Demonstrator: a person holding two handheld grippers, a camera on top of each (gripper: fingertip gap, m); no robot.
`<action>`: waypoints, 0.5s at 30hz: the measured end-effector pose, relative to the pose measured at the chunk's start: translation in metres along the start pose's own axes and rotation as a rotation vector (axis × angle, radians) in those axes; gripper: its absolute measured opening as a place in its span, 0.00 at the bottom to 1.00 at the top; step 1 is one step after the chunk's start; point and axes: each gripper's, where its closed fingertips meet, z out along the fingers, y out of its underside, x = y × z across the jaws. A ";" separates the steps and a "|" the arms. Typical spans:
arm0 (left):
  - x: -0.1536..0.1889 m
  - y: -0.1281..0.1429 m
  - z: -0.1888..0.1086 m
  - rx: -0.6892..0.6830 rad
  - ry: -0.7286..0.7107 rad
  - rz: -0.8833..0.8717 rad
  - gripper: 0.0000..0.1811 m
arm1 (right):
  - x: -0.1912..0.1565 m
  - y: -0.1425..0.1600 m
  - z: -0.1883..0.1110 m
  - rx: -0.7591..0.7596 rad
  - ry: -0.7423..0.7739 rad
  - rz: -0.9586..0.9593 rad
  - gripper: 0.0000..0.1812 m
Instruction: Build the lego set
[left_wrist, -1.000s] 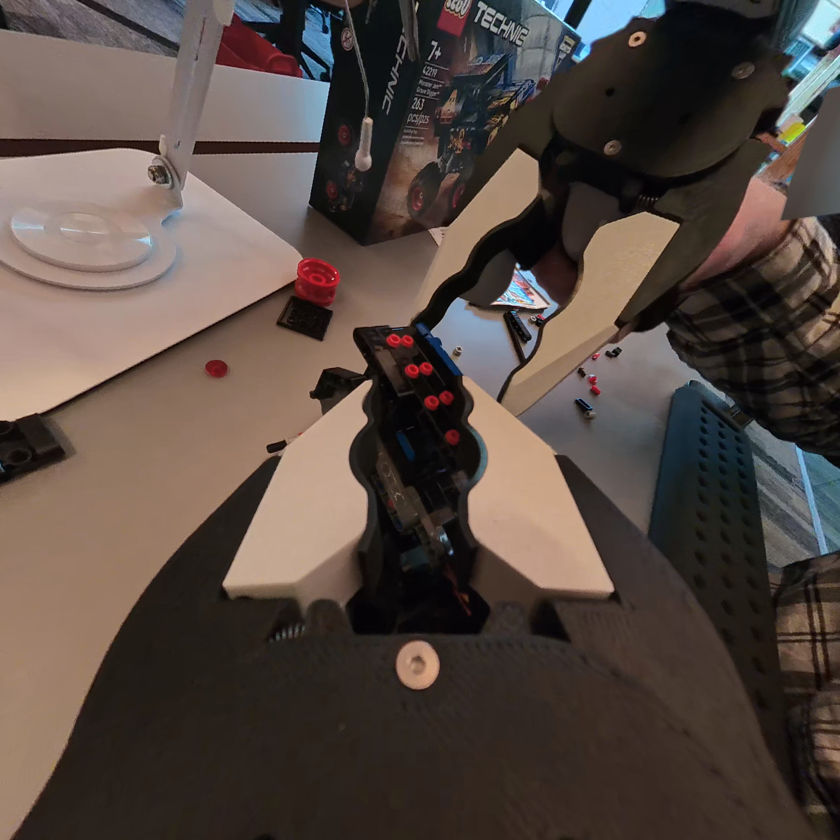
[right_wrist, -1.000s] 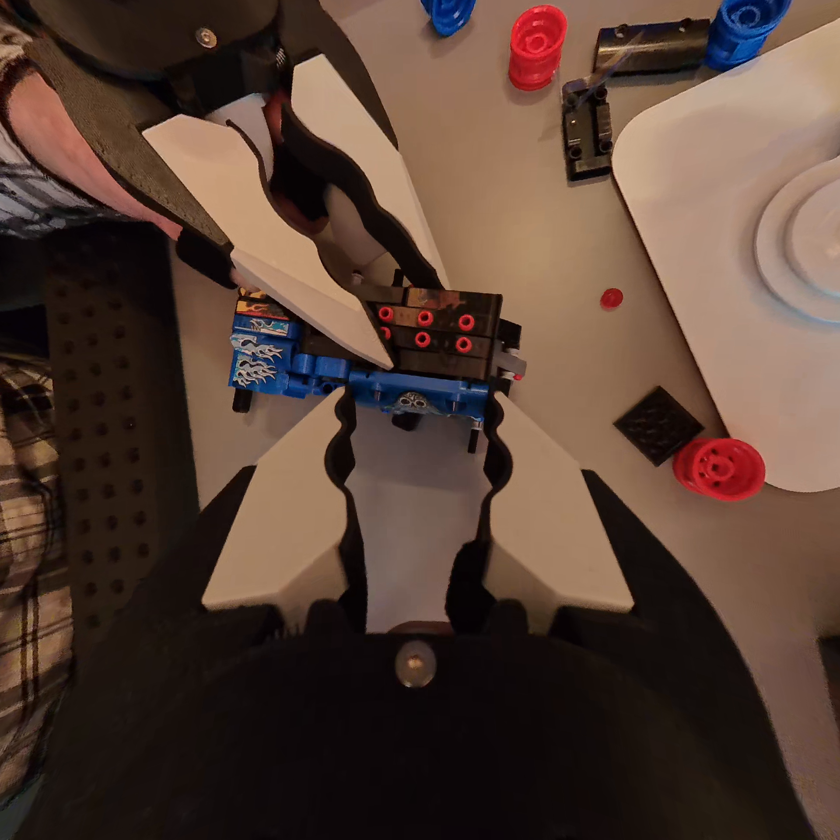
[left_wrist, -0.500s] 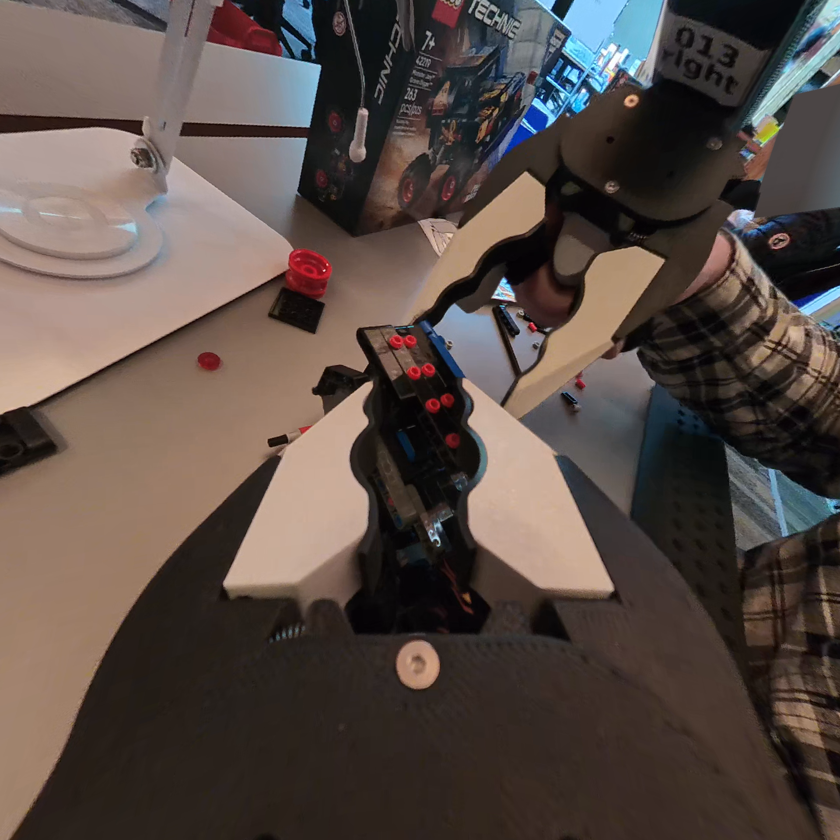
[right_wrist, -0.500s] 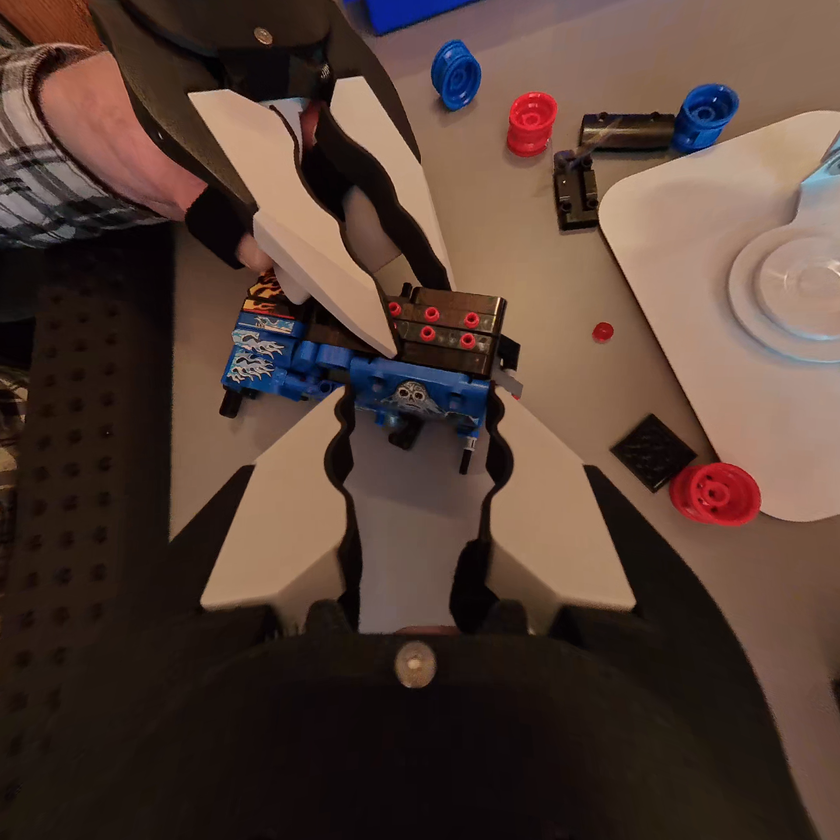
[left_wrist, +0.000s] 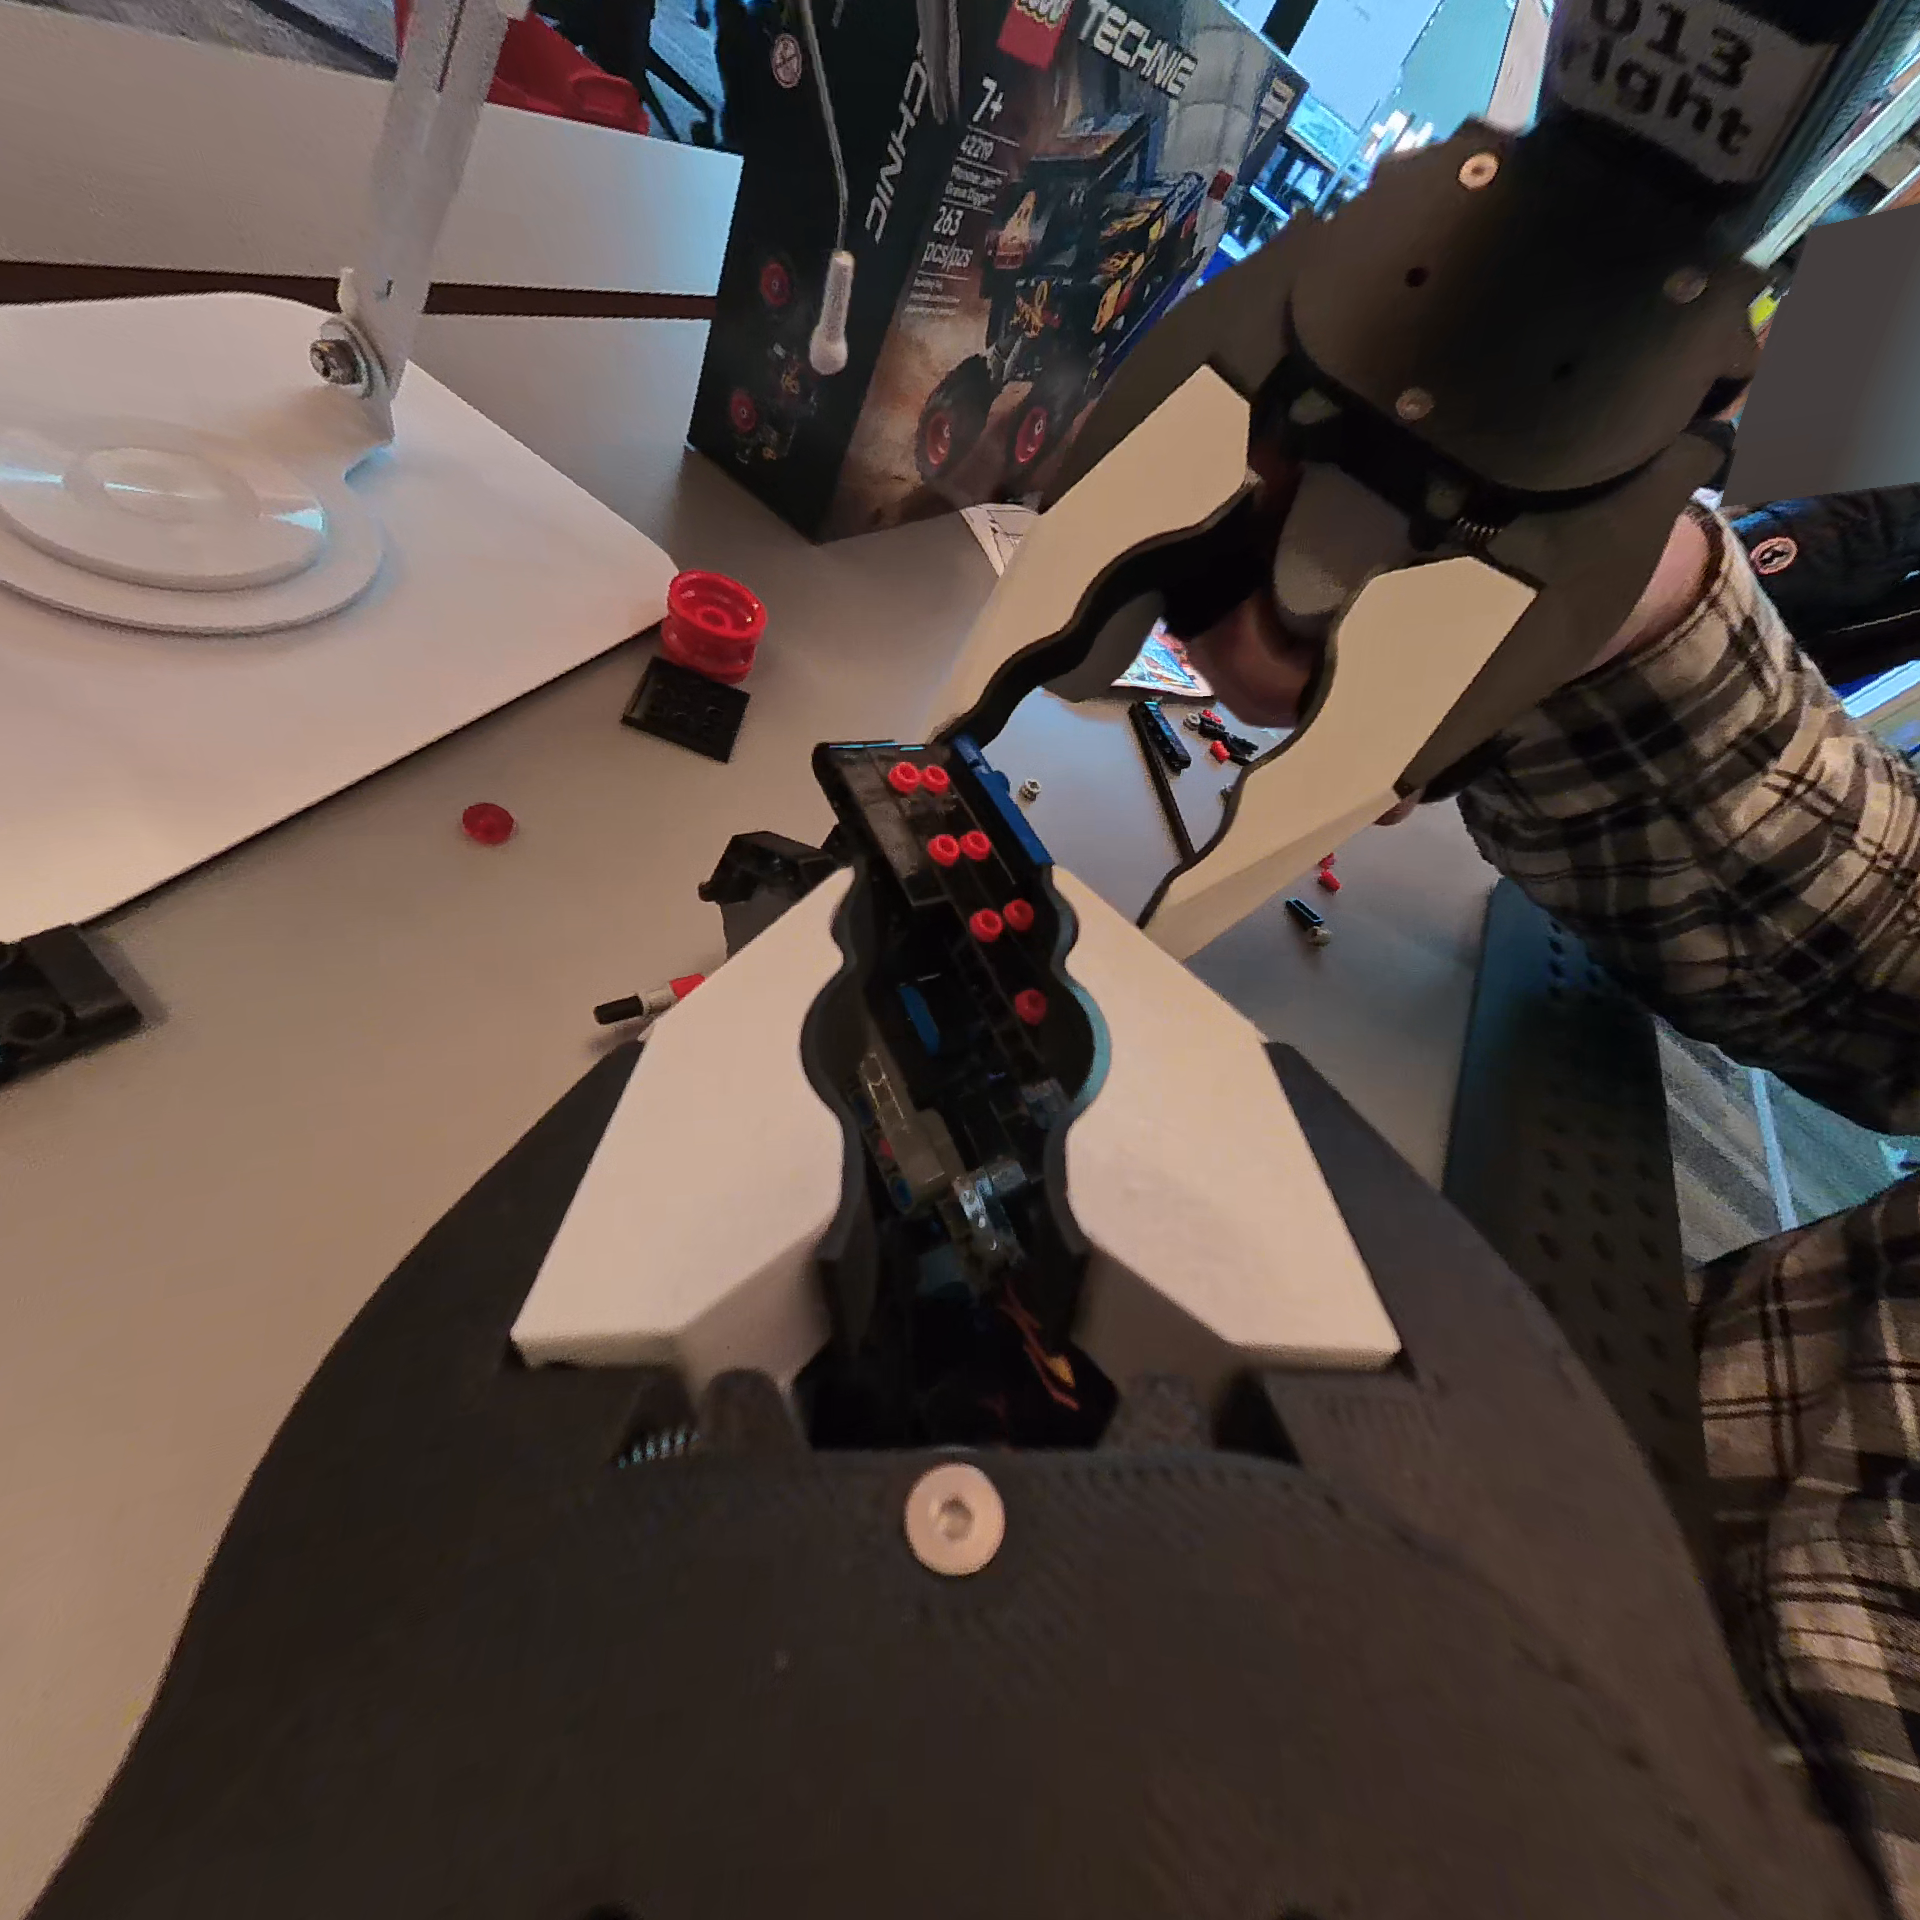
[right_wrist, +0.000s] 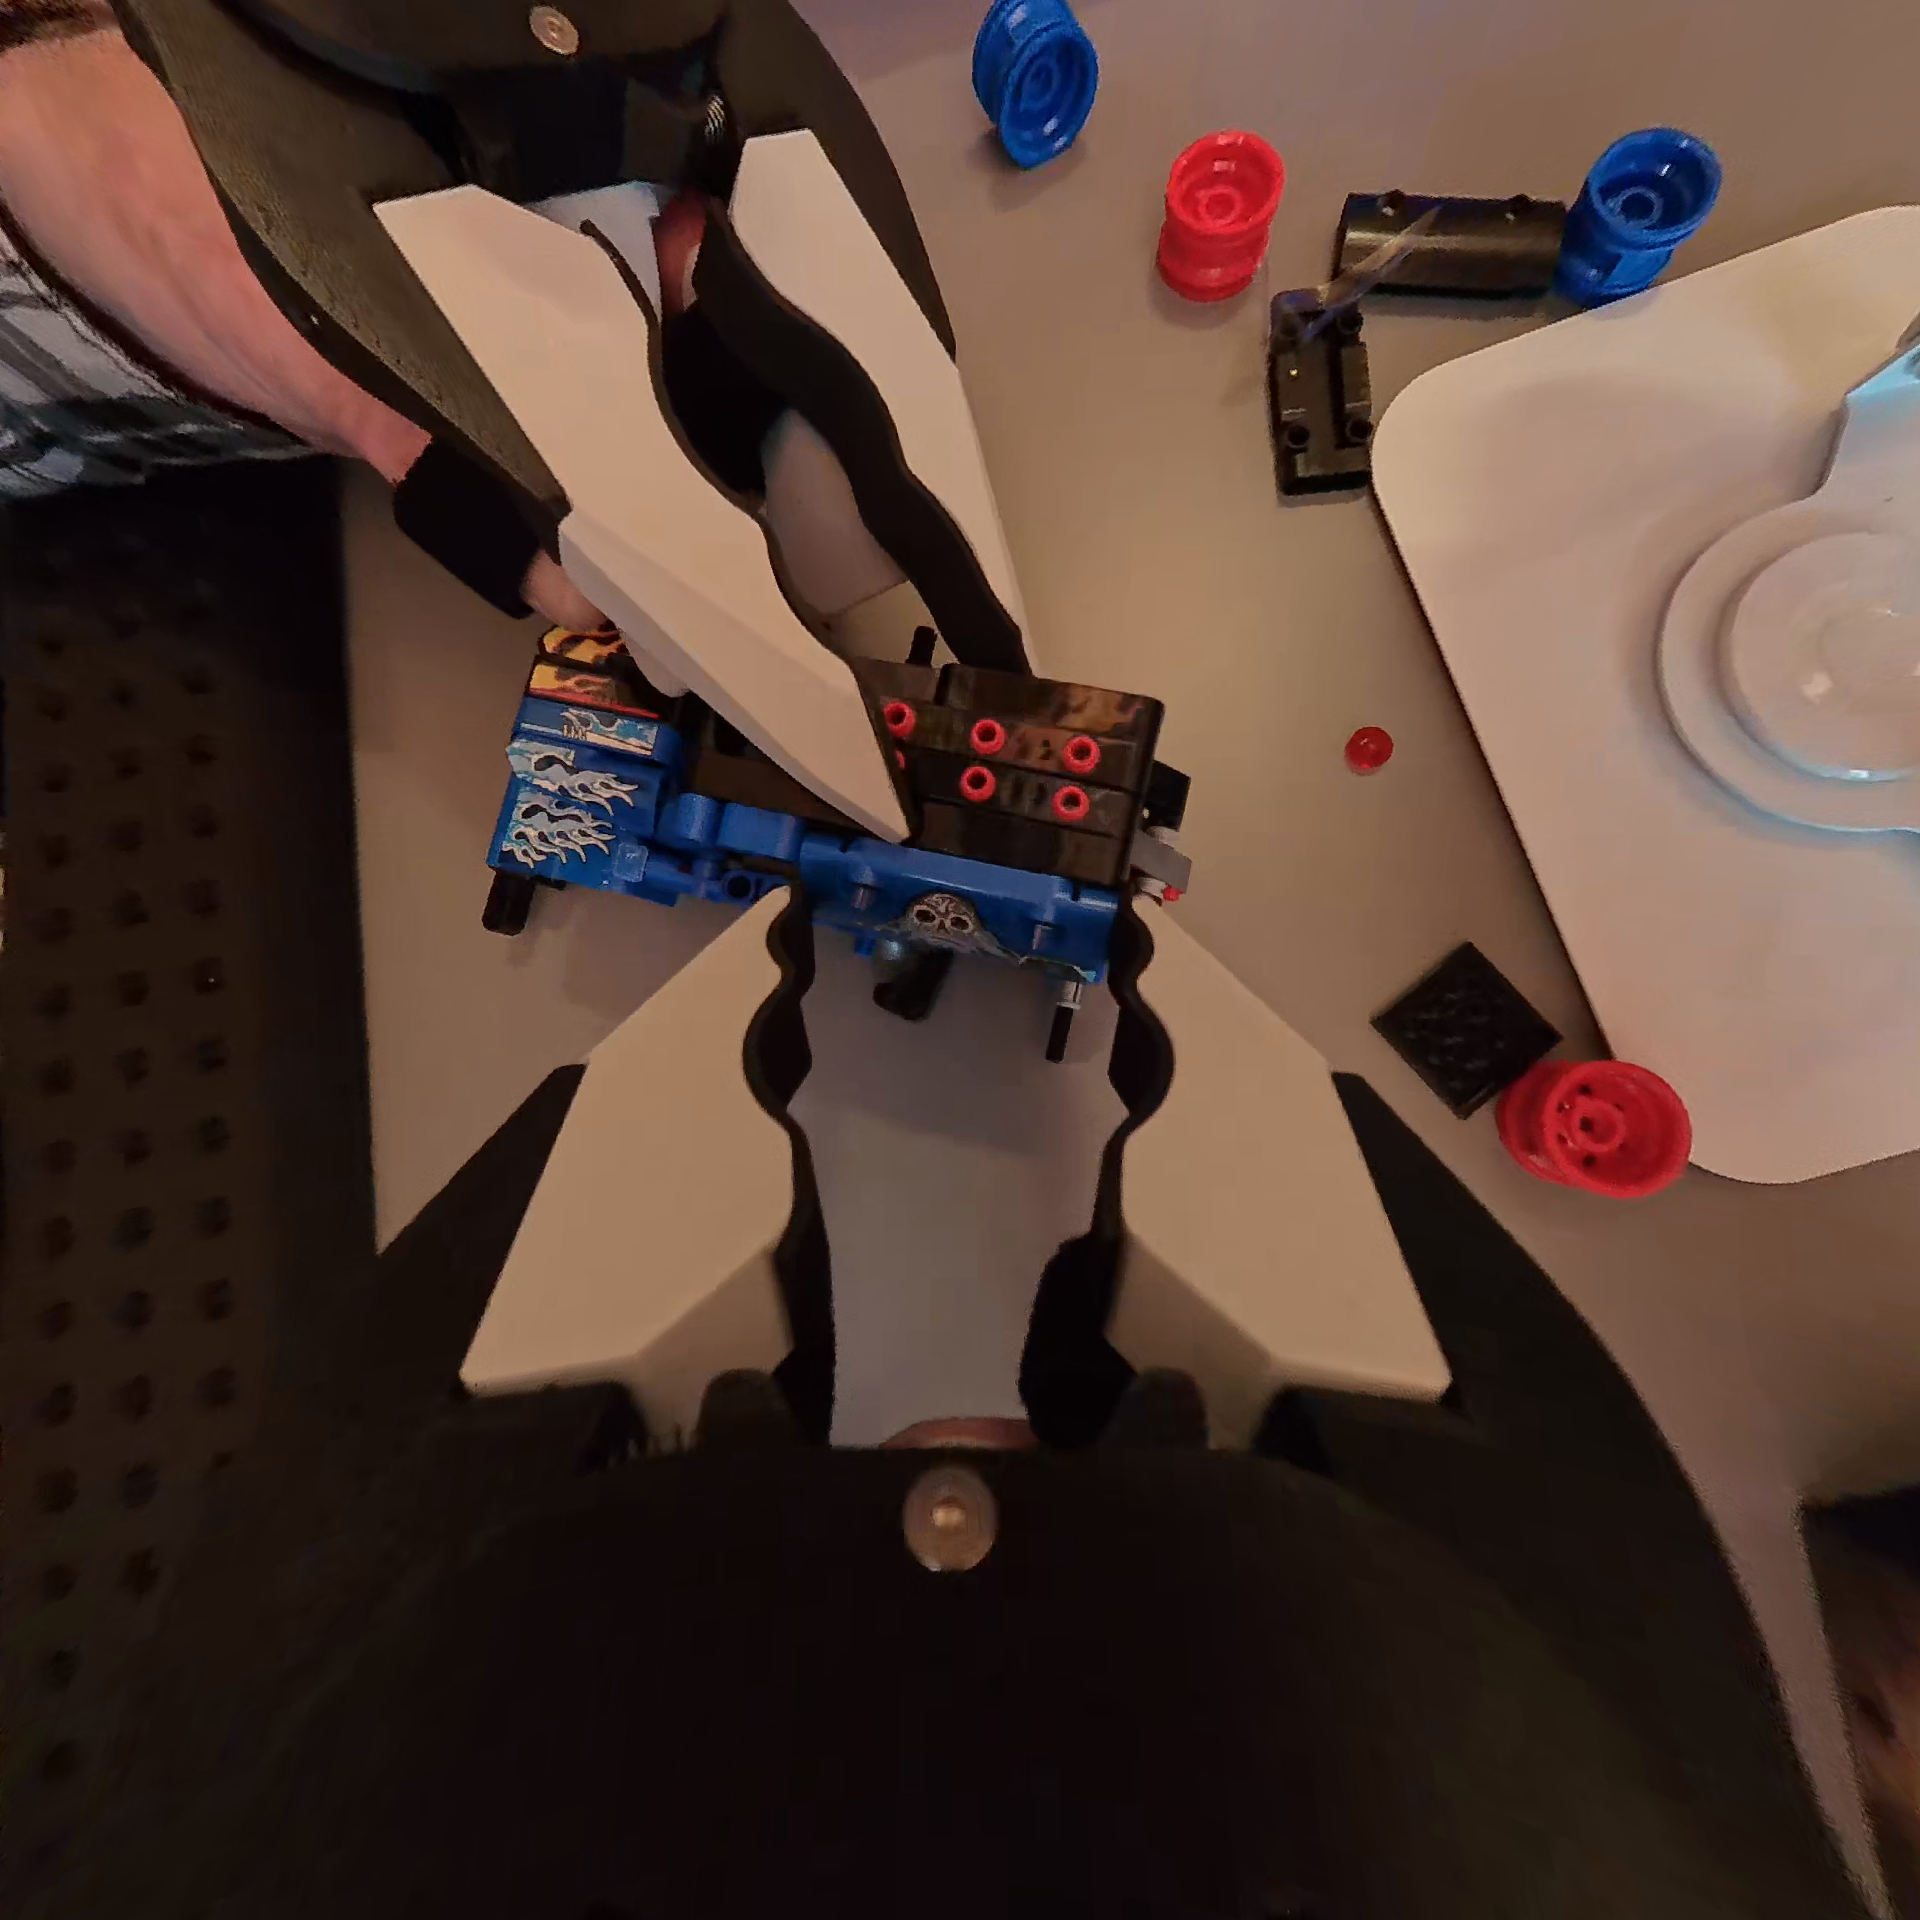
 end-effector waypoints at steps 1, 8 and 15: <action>0.000 0.000 0.000 0.000 0.000 0.001 0.16 | 0.000 -0.001 0.001 0.012 -0.009 0.009 0.31; 0.001 0.000 -0.001 -0.021 0.044 -0.002 0.17 | 0.002 0.011 -0.014 0.025 0.010 -0.025 0.34; 0.008 -0.001 -0.011 -0.080 -0.011 0.085 0.33 | 0.005 0.015 -0.023 0.150 0.035 0.016 0.24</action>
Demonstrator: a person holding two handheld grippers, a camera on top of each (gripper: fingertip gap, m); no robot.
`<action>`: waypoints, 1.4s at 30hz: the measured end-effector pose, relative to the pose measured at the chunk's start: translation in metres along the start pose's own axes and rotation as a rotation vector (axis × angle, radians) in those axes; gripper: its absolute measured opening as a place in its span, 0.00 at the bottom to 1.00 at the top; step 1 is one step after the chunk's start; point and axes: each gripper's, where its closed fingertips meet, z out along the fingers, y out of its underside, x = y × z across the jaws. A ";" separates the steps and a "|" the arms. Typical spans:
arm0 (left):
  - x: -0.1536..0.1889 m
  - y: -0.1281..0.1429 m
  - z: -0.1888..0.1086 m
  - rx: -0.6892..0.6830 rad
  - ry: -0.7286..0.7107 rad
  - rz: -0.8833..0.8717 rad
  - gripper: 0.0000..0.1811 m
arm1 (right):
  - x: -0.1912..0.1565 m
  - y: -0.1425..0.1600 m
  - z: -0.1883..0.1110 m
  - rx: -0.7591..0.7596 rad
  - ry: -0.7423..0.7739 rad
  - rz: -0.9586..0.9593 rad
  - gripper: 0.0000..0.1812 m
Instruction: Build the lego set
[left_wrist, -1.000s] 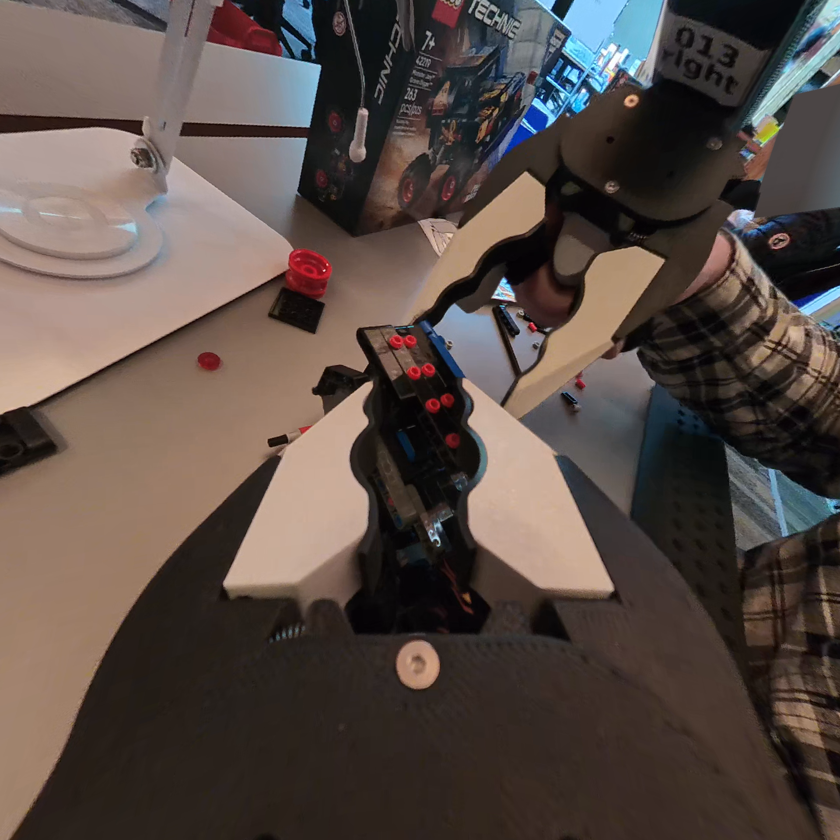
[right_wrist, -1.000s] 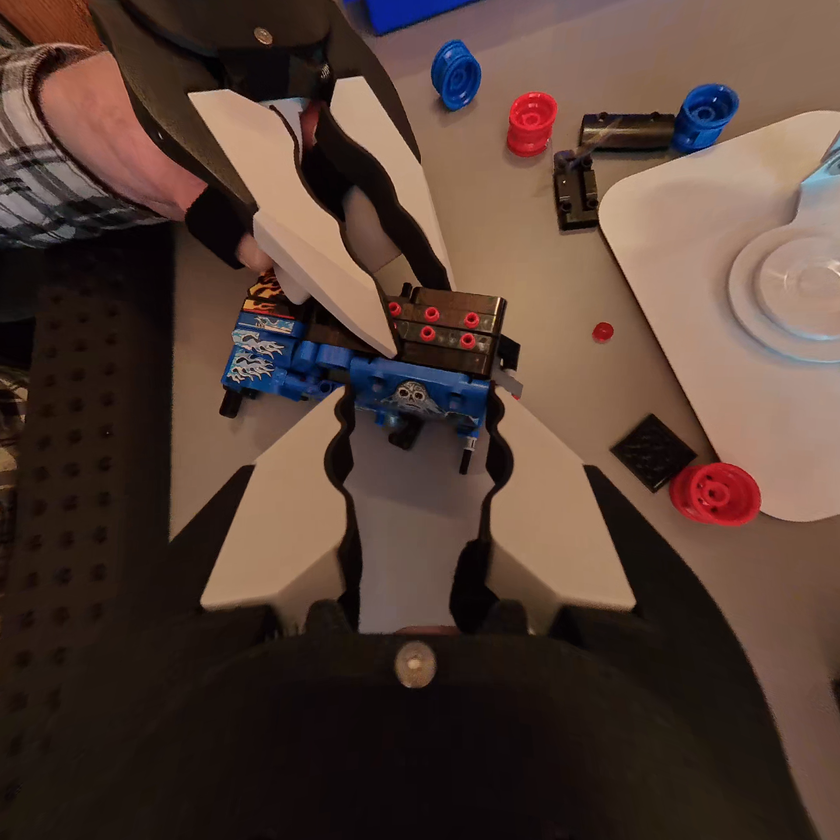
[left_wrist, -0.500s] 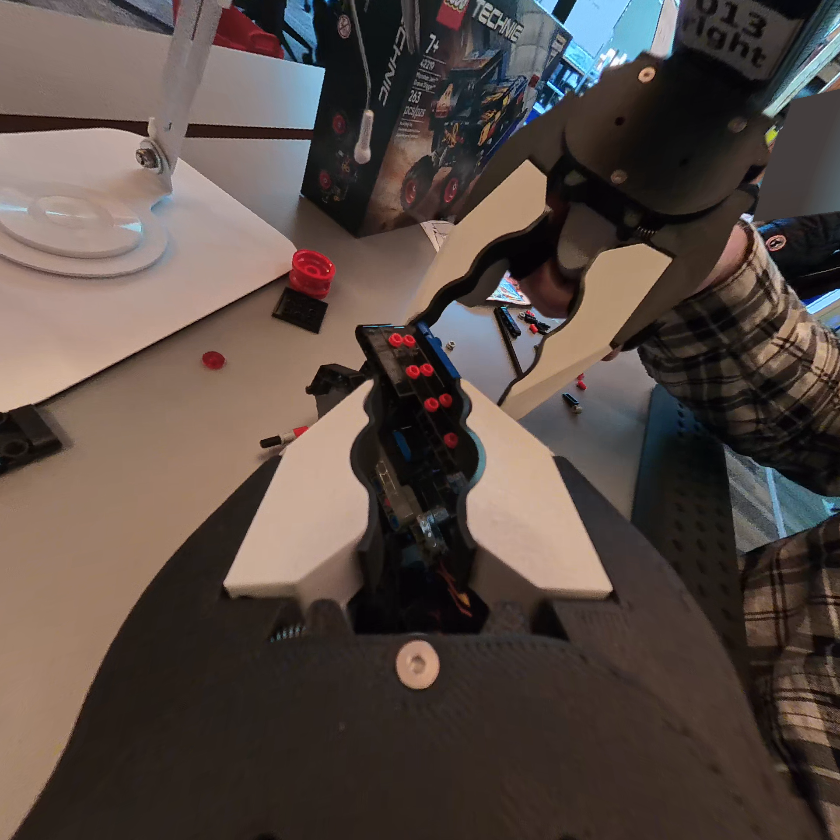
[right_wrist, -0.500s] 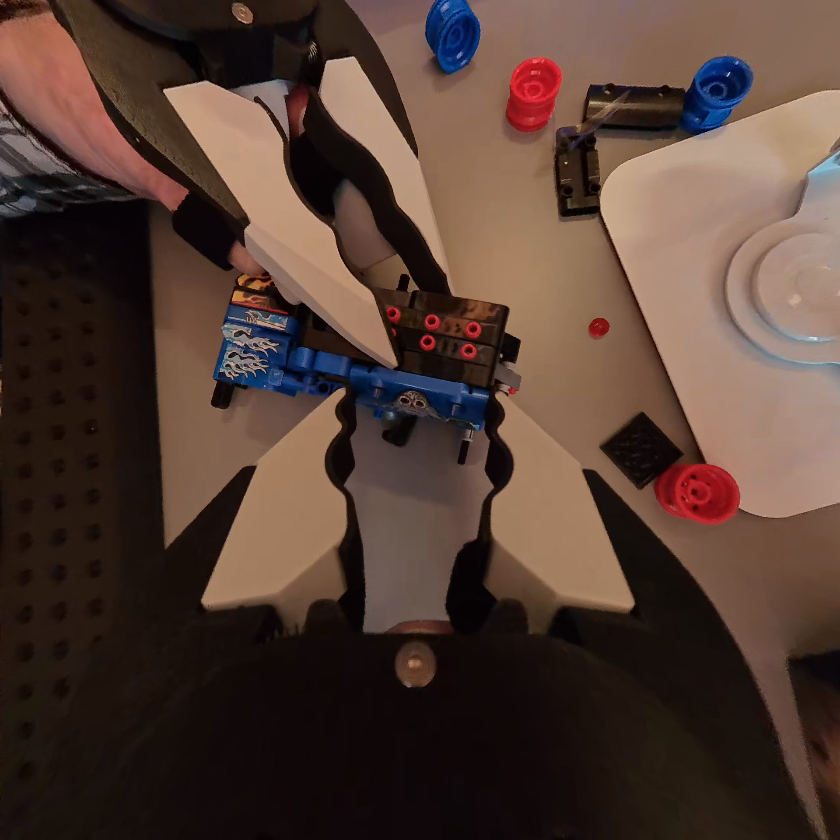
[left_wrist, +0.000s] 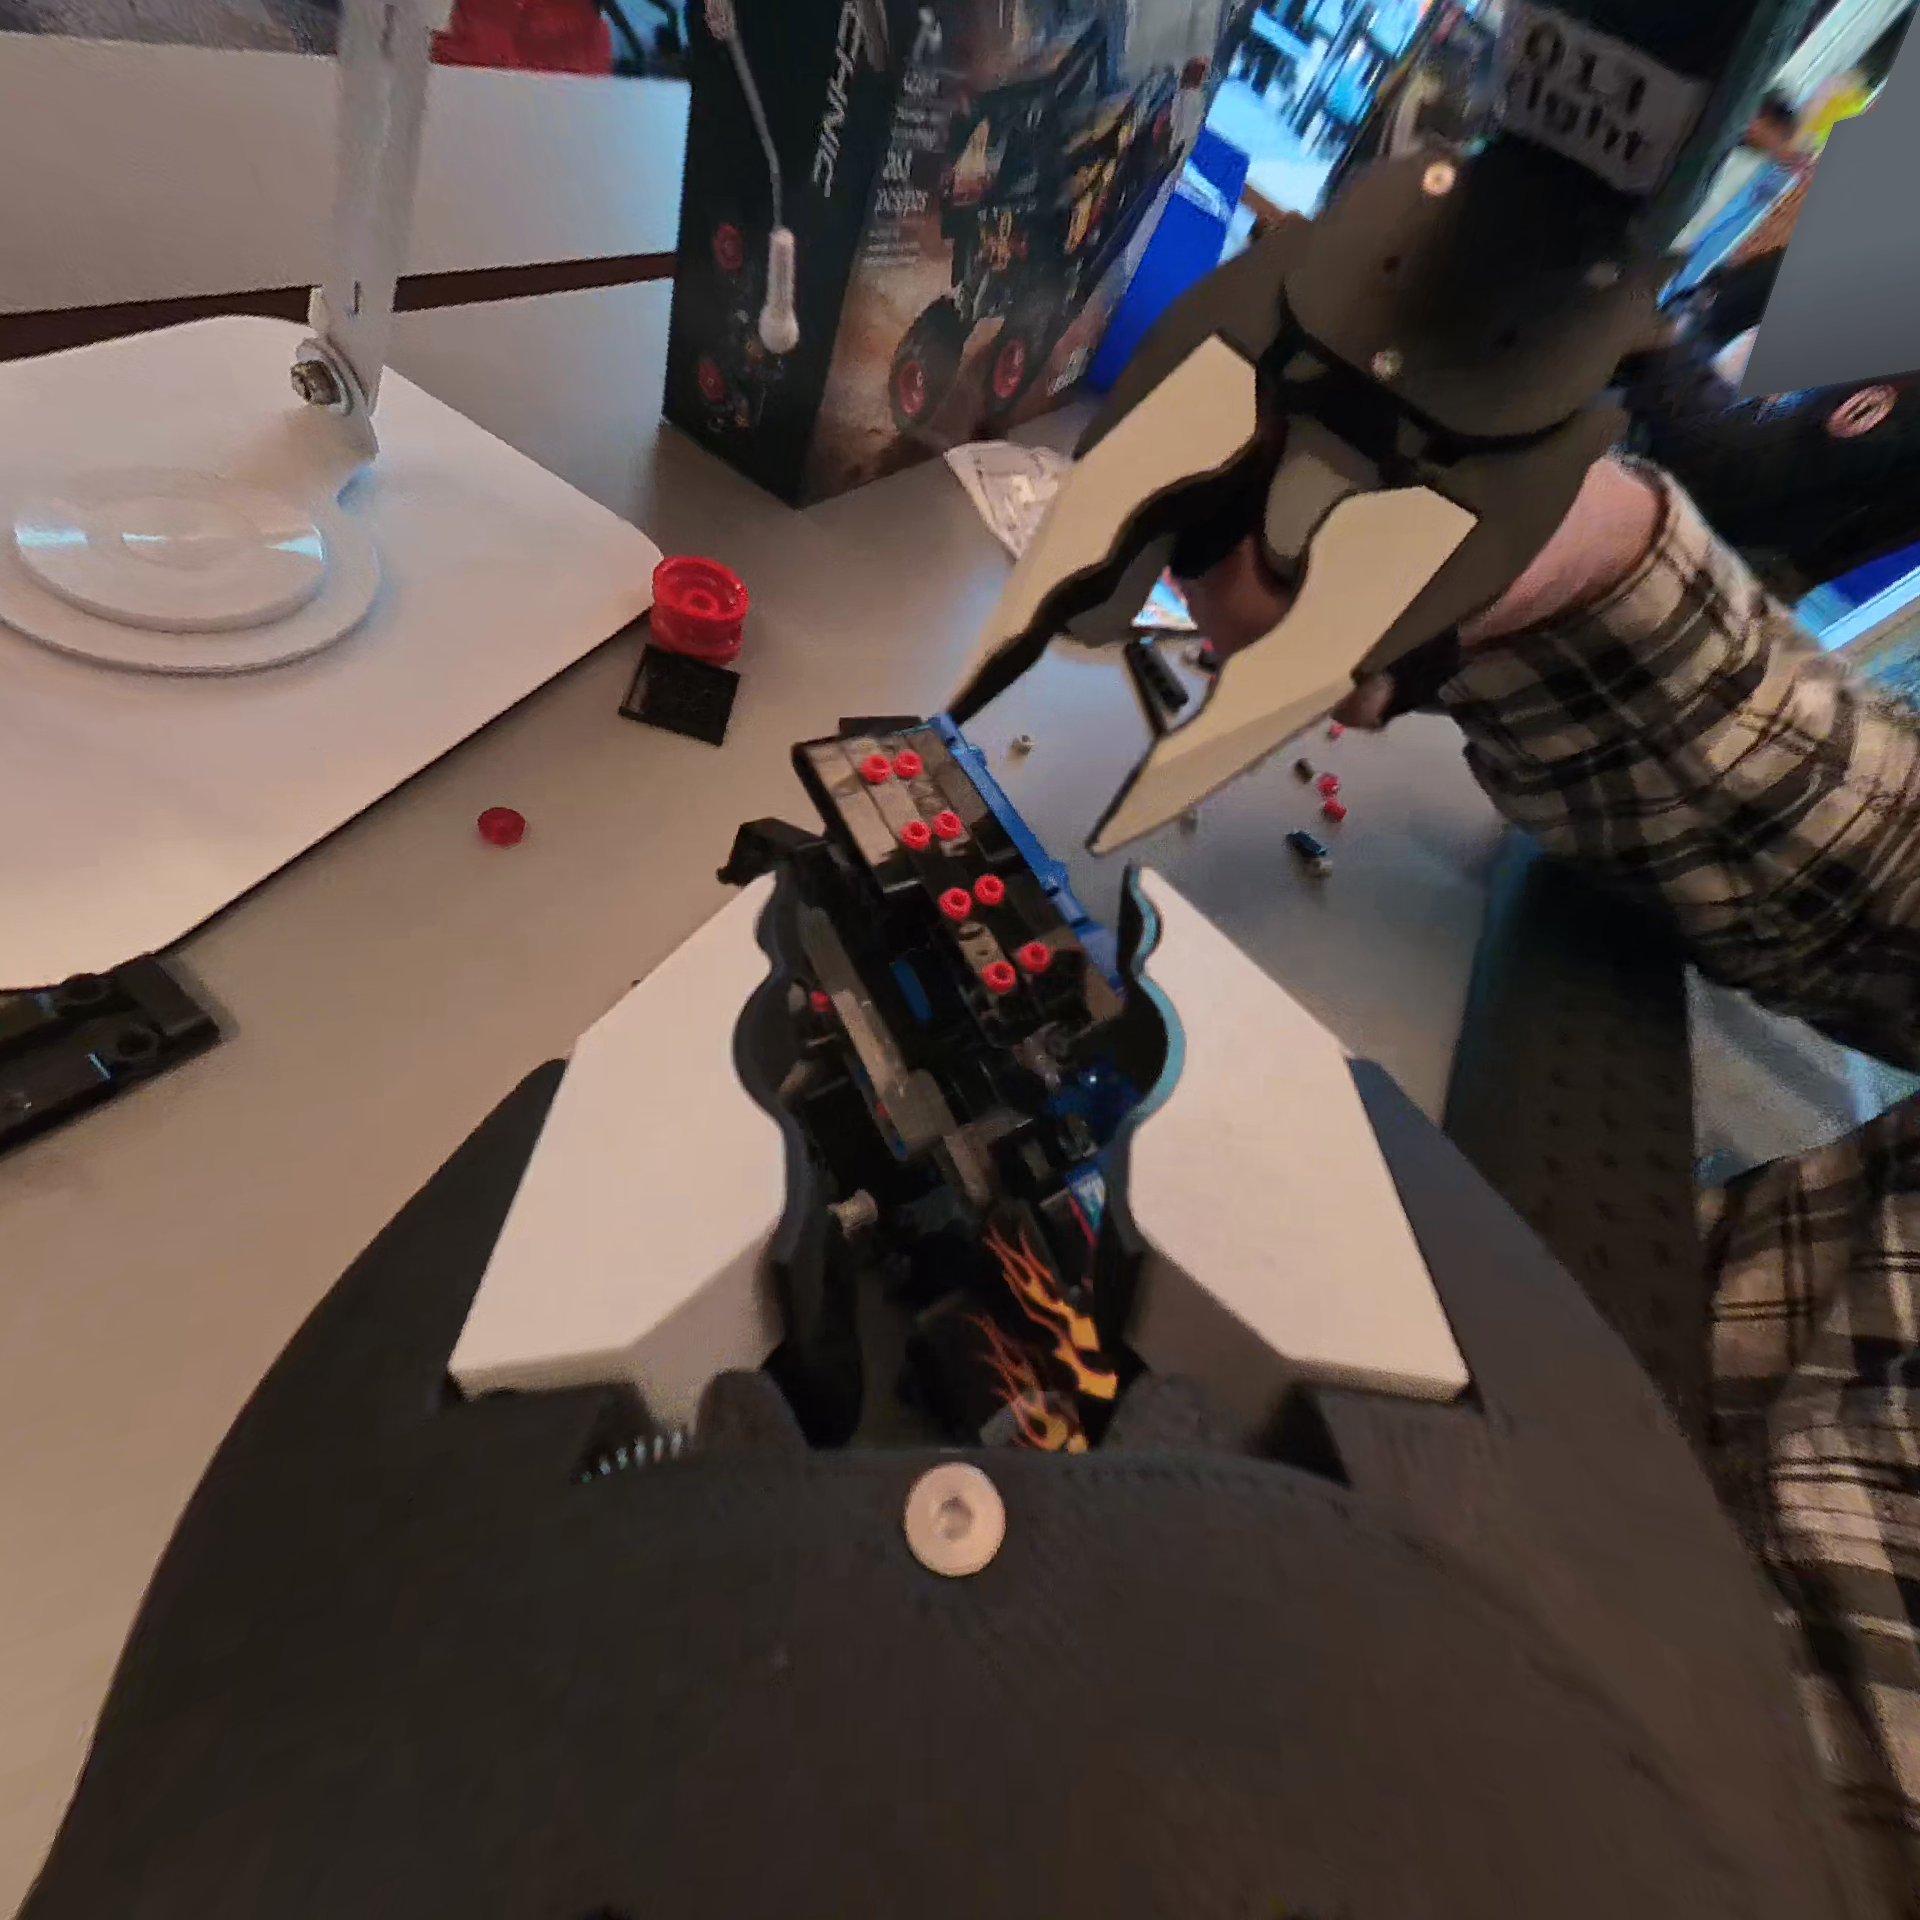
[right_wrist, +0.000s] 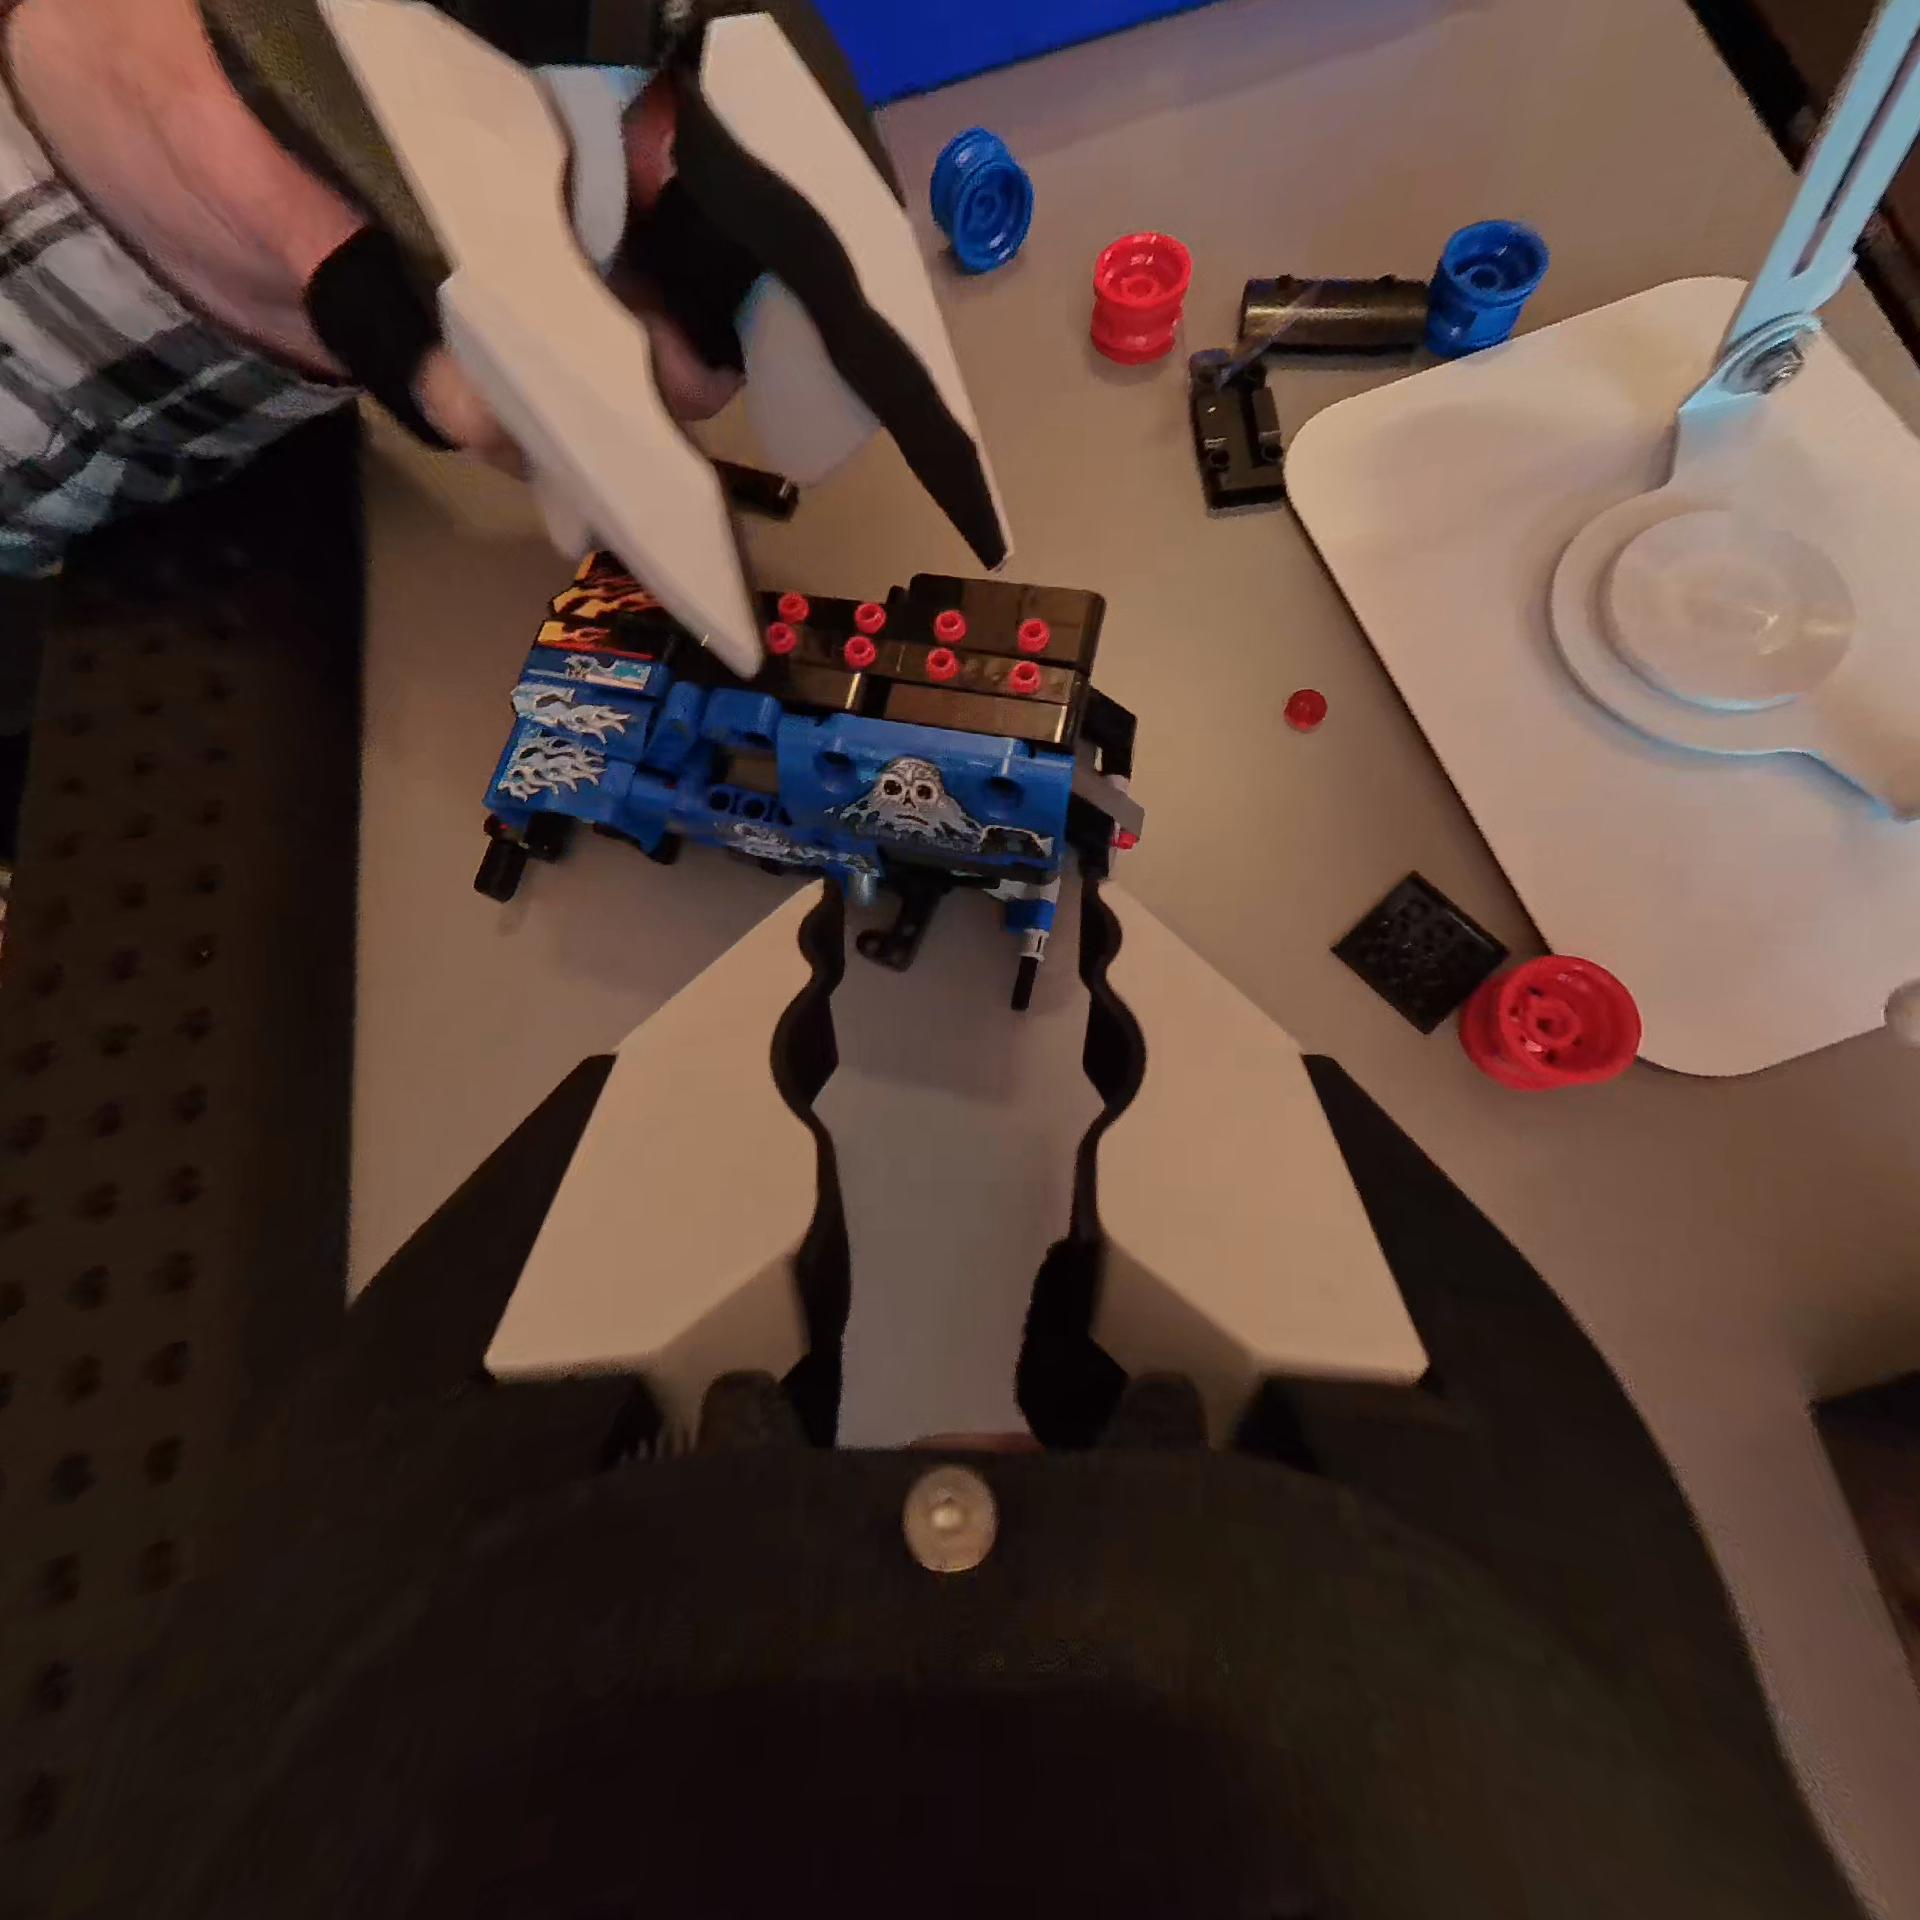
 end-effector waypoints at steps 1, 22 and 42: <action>0.003 0.002 0.003 -0.021 -0.026 0.028 0.35 | 0.003 -0.001 0.001 0.019 0.012 0.011 0.23; 0.016 0.023 0.004 -0.287 0.114 0.372 0.27 | -0.023 -0.015 0.015 0.210 -0.193 -0.090 0.24; 0.009 0.032 -0.023 -0.254 -0.022 0.370 0.35 | -0.015 -0.007 0.007 0.213 -0.192 -0.043 0.24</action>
